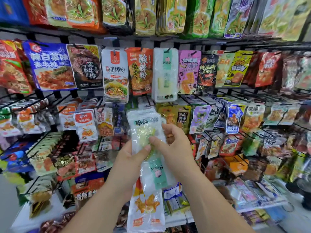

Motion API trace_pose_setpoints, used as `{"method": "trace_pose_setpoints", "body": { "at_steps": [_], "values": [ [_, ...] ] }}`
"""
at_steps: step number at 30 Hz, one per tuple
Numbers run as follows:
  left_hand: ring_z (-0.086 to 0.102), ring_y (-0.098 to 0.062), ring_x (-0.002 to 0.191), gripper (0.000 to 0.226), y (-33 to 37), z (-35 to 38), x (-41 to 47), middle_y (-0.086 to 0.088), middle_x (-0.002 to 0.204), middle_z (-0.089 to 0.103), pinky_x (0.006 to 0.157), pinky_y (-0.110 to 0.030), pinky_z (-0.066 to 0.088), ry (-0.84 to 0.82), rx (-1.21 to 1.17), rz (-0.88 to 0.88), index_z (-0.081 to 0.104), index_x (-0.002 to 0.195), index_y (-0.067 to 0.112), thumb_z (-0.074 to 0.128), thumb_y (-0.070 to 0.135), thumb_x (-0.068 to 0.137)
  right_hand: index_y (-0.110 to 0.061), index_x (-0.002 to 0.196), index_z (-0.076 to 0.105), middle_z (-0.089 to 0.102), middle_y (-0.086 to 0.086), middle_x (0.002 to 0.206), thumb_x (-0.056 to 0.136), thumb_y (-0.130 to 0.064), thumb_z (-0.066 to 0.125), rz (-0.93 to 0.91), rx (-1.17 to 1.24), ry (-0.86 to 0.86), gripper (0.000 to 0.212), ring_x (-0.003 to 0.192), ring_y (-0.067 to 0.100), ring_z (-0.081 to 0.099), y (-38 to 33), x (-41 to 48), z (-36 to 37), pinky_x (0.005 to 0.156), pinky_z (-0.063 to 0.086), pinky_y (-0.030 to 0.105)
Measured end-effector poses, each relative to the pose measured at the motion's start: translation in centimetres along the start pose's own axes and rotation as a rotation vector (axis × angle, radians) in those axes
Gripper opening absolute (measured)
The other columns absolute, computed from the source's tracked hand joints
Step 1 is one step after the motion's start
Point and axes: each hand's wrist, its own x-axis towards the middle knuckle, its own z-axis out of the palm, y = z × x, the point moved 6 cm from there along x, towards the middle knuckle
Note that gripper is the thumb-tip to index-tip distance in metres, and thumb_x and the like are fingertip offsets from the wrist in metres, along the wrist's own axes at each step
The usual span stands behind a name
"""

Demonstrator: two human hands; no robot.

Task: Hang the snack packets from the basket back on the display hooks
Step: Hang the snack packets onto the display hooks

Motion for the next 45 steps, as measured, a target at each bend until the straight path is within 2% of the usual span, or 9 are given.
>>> {"method": "trace_pose_setpoints", "body": {
  "at_steps": [5,18,23,26,29,34,37,41,45],
  "values": [
    [0.073,-0.018,0.114,0.029,-0.6,-0.2,-0.7,0.006,0.120,0.078,0.100,-0.047,0.055,0.009,-0.020,-0.011,0.068,0.130,0.030,0.060,0.018,0.105,-0.028,0.121,0.066,0.072,-0.011,0.111,0.090,-0.028,0.080,0.042,0.110,0.032,0.034,0.099,0.009,0.068,0.8,-1.0,-0.1,0.091,0.059,0.041],
    [0.076,-0.027,0.107,0.032,-2.2,-0.7,-1.3,-0.003,0.116,0.079,0.101,-0.058,0.055,0.107,-0.114,-0.042,0.067,0.129,0.023,0.062,0.008,0.102,-0.024,0.117,0.053,0.076,0.001,0.105,0.093,-0.005,0.074,0.103,0.396,0.119,0.036,0.096,0.024,0.075,1.7,-3.0,-0.7,0.080,0.062,0.043],
    [0.074,-0.023,0.111,0.034,-2.5,-1.2,-1.4,0.001,0.118,0.078,0.106,-0.055,0.053,0.103,-0.098,-0.043,0.067,0.130,0.028,0.061,0.008,0.103,-0.047,0.152,0.029,0.041,-0.002,0.150,0.095,-0.022,0.072,-0.066,0.020,0.118,0.075,0.136,0.020,0.047,1.9,-3.1,-0.3,0.111,0.045,0.043],
    [0.074,-0.026,0.113,0.035,-2.7,-1.6,-1.4,-0.001,0.119,0.078,0.105,-0.058,0.053,0.085,-0.086,-0.053,0.067,0.130,0.026,0.060,0.006,0.103,-0.042,0.154,0.038,0.013,0.003,0.170,0.098,-0.038,0.061,-0.430,-0.520,0.069,0.061,0.159,0.026,0.007,0.0,-3.0,-0.2,0.127,0.012,0.048],
    [0.073,-0.029,0.113,0.036,-2.5,-1.9,-1.2,-0.003,0.120,0.078,0.104,-0.059,0.053,0.058,-0.057,-0.045,0.065,0.132,0.027,0.060,0.005,0.103,-0.041,0.155,0.040,0.015,-0.002,0.172,0.090,-0.072,0.050,-0.671,-0.854,-0.139,0.072,0.160,0.028,-0.007,-1.5,-2.5,0.1,0.127,-0.003,0.049],
    [0.071,-0.027,0.118,0.038,-2.1,-1.9,-1.1,0.000,0.123,0.076,0.108,-0.058,0.050,0.031,-0.043,-0.017,0.063,0.136,0.027,0.060,0.007,0.103,-0.036,0.157,0.038,0.033,0.000,0.164,0.075,-0.090,0.046,-0.696,-0.958,-0.332,0.099,0.157,0.029,0.019,-2.8,-0.6,-0.8,0.128,0.013,0.054],
    [0.071,-0.030,0.118,0.037,-2.4,-1.9,-0.9,-0.002,0.124,0.076,0.107,-0.060,0.050,0.039,-0.059,-0.033,0.064,0.136,0.026,0.060,0.009,0.104,-0.040,0.158,0.032,0.038,0.003,0.147,0.071,-0.092,0.050,-0.592,-0.955,-0.381,0.103,0.133,0.026,0.045,-2.4,-0.3,-0.8,0.111,0.043,0.043],
    [0.072,-0.037,0.114,0.033,-2.6,-2.2,-0.7,-0.003,0.120,0.078,0.102,-0.063,0.052,0.049,-0.068,-0.055,0.065,0.131,0.028,0.059,0.010,0.105,-0.050,0.157,0.023,0.040,-0.005,0.121,0.063,-0.099,0.046,-0.391,-0.999,-0.299,0.108,0.105,0.019,0.051,-1.5,-0.2,-1.7,0.090,0.051,0.036],
    [0.075,-0.036,0.108,0.032,-2.3,-2.4,-0.6,-0.006,0.116,0.079,0.093,-0.059,0.059,0.054,-0.078,-0.077,0.067,0.129,0.024,0.059,0.006,0.104,-0.046,0.158,0.021,0.036,0.004,0.152,0.072,-0.098,0.034,-0.439,-1.064,-0.229,0.101,0.143,0.030,0.035,-0.8,-0.4,-2.1,0.118,0.032,0.048]
  ]
}}
